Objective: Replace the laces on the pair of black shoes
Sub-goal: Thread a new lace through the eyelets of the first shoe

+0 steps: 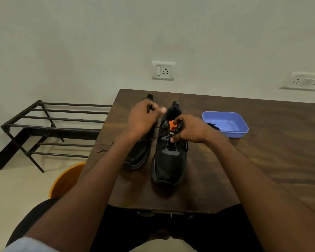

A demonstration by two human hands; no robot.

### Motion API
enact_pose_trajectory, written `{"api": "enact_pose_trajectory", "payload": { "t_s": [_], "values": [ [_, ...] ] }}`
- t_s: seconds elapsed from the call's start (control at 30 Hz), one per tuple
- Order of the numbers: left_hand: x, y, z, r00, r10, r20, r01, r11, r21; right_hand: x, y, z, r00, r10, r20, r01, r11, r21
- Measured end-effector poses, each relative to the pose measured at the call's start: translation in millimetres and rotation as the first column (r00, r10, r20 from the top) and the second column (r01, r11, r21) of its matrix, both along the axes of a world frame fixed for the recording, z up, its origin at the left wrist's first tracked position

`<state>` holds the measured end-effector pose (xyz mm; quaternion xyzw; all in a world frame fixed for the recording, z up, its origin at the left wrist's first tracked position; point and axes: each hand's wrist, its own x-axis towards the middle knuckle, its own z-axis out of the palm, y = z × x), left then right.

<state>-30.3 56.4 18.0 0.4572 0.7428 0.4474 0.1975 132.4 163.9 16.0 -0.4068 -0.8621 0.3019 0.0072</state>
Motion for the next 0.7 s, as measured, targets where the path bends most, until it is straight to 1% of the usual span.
{"api": "enact_pose_trajectory", "payload": {
  "t_s": [0.03,0.1,0.17,0.2,0.23,0.27,0.3,0.33,0.37,0.4,0.43,0.47,0.5,0.53,0.57,0.6,0.63,0.67,0.7],
  "values": [
    [1,1,-7,0.993,-0.055,-0.101,0.045,0.994,-0.096,0,-1,0,1.000,0.000,0.006,0.000,1.000,0.012],
    [4,1,-19,0.973,-0.152,-0.176,0.116,0.972,-0.202,1,-1,0,1.000,-0.004,0.016,0.003,0.999,0.033],
    [6,1,-24,0.961,-0.146,-0.236,0.099,0.975,-0.199,2,-1,0,1.000,-0.001,0.023,0.000,0.999,0.035],
    [7,2,-22,0.968,-0.119,-0.219,0.084,0.983,-0.161,2,-1,0,1.000,-0.001,0.026,0.000,1.000,0.031],
    [9,2,-17,0.989,-0.061,-0.134,0.051,0.996,-0.079,2,0,0,1.000,0.001,0.029,-0.001,1.000,0.026],
    [9,2,-8,0.999,0.010,0.033,-0.011,1.000,0.026,2,0,0,0.999,0.003,0.034,-0.004,1.000,0.022],
    [8,2,2,0.961,0.044,0.275,-0.086,0.986,0.144,3,0,0,0.999,0.006,0.038,-0.007,1.000,0.021],
    [4,1,9,0.870,0.027,0.492,-0.165,0.957,0.238,2,0,0,0.999,0.009,0.043,-0.010,1.000,0.022],
    [-1,0,14,0.801,-0.002,0.598,-0.216,0.932,0.293,2,0,0,0.999,0.011,0.047,-0.012,1.000,0.023],
    [-5,-1,17,0.805,-0.006,0.593,-0.220,0.926,0.308,3,0,1,0.999,0.012,0.050,-0.014,1.000,0.025],
    [-7,-2,17,0.869,0.026,0.495,-0.185,0.943,0.276,3,0,1,0.998,0.013,0.054,-0.014,1.000,0.025],
    [-8,-2,14,0.941,0.058,0.332,-0.130,0.972,0.199,2,-1,1,0.998,0.013,0.056,-0.015,1.000,0.026],
    [-7,-2,10,0.986,0.050,0.161,-0.067,0.992,0.103,2,-1,1,0.998,0.013,0.058,-0.015,0.999,0.029],
    [-6,-1,5,1.000,-0.004,0.016,0.004,1.000,-0.004,1,-1,1,0.998,0.014,0.059,-0.017,0.999,0.035],
    [-4,0,-1,0.992,-0.092,-0.085,0.082,0.990,-0.113,1,-2,0,0.998,0.014,0.062,-0.017,0.999,0.043],
    [-2,1,-6,0.975,-0.169,-0.143,0.139,0.970,-0.198,1,-2,0,0.998,0.015,0.064,-0.018,0.999,0.048],
    [1,1,-11,0.962,-0.206,-0.180,0.160,0.957,-0.241,1,-2,0,0.998,0.013,0.063,-0.016,0.999,0.050],
    [3,2,-14,0.959,-0.200,-0.200,0.152,0.961,-0.232,1,-2,0,0.998,0.012,0.061,-0.015,0.999,0.050],
    [5,3,-16,0.969,-0.153,-0.191,0.117,0.975,-0.189,2,-1,1,0.998,0.011,0.059,-0.014,0.999,0.047]
  ]
}}
